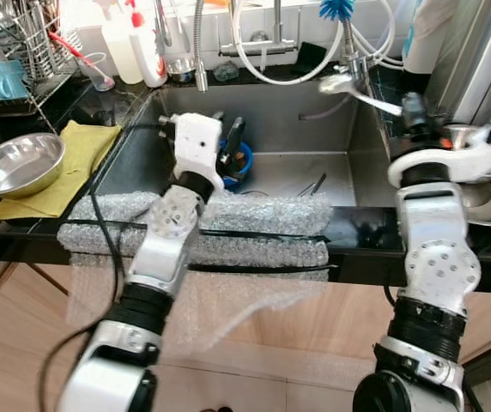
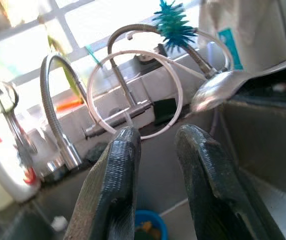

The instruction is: Kitchen organization

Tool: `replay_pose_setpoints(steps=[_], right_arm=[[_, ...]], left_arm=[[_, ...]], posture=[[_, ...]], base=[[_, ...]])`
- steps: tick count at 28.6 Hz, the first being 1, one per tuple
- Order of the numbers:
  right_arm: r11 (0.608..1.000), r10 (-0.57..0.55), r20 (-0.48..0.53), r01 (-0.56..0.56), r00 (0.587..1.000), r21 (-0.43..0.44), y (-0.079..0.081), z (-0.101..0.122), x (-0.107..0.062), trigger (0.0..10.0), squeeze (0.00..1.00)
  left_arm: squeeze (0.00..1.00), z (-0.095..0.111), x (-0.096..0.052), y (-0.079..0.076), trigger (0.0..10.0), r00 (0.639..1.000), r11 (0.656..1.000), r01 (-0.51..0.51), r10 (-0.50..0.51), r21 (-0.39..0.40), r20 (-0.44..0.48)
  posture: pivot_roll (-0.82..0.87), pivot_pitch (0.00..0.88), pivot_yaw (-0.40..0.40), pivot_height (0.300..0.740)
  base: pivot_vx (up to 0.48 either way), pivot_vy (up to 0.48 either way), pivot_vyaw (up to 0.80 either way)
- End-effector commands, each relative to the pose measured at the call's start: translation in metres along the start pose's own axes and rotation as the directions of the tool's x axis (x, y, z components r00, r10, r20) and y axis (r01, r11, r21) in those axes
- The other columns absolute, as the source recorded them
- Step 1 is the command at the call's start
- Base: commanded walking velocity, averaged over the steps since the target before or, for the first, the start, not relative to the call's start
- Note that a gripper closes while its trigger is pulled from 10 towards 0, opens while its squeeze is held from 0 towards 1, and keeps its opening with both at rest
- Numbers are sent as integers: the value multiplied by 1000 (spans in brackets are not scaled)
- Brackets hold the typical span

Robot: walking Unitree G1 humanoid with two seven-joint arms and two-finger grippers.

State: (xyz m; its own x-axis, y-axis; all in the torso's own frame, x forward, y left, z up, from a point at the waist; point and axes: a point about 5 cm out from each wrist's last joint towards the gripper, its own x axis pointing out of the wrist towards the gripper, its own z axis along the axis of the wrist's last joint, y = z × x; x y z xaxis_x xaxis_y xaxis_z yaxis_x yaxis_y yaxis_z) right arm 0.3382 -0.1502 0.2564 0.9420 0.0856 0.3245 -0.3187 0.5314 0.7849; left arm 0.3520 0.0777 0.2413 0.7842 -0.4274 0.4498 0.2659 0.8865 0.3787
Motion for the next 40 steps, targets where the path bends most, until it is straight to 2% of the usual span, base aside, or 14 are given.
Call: replay_pose_setpoints(steps=[1, 6, 9, 12, 15, 18, 22, 23, 24, 25, 30, 31, 32, 40], right_arm=[[1000, 2, -15, -2, 1000, 25, 1, -1, 2, 10000, 0], [999, 29, -50, -28, 998, 29, 4, -5, 6, 10000, 0], [998, 52, -67, -49, 996, 50, 6, -8, 8, 10000, 0], [992, 63, -68, -55, 996, 112, 7, -7, 11, 10000, 0], [991, 95, -93, -86, 991, 98, 9, -7, 12, 10000, 0], [985, 130, -105, -116, 986, 124, 11, -8, 14, 10000, 0], [978, 182, -123, -166, 976, 126, 15, -9, 16, 10000, 0], [977, 198, -139, -184, 970, 110, 16, -10, 17, 10000, 0], [977, 198, -139, -184, 970, 110, 16, -10, 17, 10000, 0], [974, 214, -152, -200, 965, 104, 17, -12, 18, 10000, 0], [970, 241, -180, -230, 954, 80, 16, -15, 18, 10000, 0], [970, 240, -194, -229, 951, 75, 14, -17, 18, 10000, 0], [972, 235, -203, -226, 951, 68, 13, -19, 17, 10000, 0], [970, 240, -278, -241, 930, 32, 10, -33, 13, 10000, 0]], left_arm=[[0, 4, 1, 6, 10000, 1000, 995, -1, -2, 97, 27], [0, 7, 3, 5, 10000, 997, 971, 38, -53, 235, 57], [0, 8, 3, 1, 10000, 994, 966, 67, -85, 250, 63], [0, 8, 3, -3, 10000, 993, 965, 72, -92, 250, 71], [0, 8, 2, -8, 10000, 988, 952, 106, -134, 288, 79], [0, 10, 2, -15, 10000, 978, 931, 156, -194, 331, 82], [0, 12, 3, -21, 10000, 967, 916, 195, -239, 351, 86], [773, 12, 3, -22, 10000, 964, 914, 205, -251, 351, 88], [773, 12, 3, -22, 10000, 964, 914, 205, -251, 351, 88], [1000, 13, 3, -23, 10000, 963, 913, 211, -256, 349, 88], [1000, 13, 3, -23, 10000, 963, 910, 208, -256, 358, 89], [267, 14, 3, -23, 10000, 962, 909, 206, -255, 362, 94], [0, 14, 3, -23, 10000, 962, 909, 206, -256, 363, 95], [0, 16, 6, -22, 10000, 964, 911, 196, -247, 364, 101]], posture=[[-75, 90, 106, 740], [-70, 94, 105, 740], [-69, 94, 104, 740], [-71, 95, 103, 740], [-74, 96, 102, 740], [-72, 91, 100, 740], [-69, 88, 99, 740], [-68, 85, 99, 740], [-68, 85, 99, 740], [-67, 84, 99, 740], [-65, 80, 98, 740], [-65, 80, 99, 740], [-64, 79, 98, 740], [-63, 84, 96, 740]], base=[[0, 0, 0], [0, 0, 0], [0, 0, 0], [0, 0, 0], [0, 0, 0], [0, 0, 0], [0, 0, 0], [0, 0, 0], [0, 0, 0], [0, 0, 0], [0, 0, 0], [0, 0, 0], [0, 0, 0], [0, 0, 0]])
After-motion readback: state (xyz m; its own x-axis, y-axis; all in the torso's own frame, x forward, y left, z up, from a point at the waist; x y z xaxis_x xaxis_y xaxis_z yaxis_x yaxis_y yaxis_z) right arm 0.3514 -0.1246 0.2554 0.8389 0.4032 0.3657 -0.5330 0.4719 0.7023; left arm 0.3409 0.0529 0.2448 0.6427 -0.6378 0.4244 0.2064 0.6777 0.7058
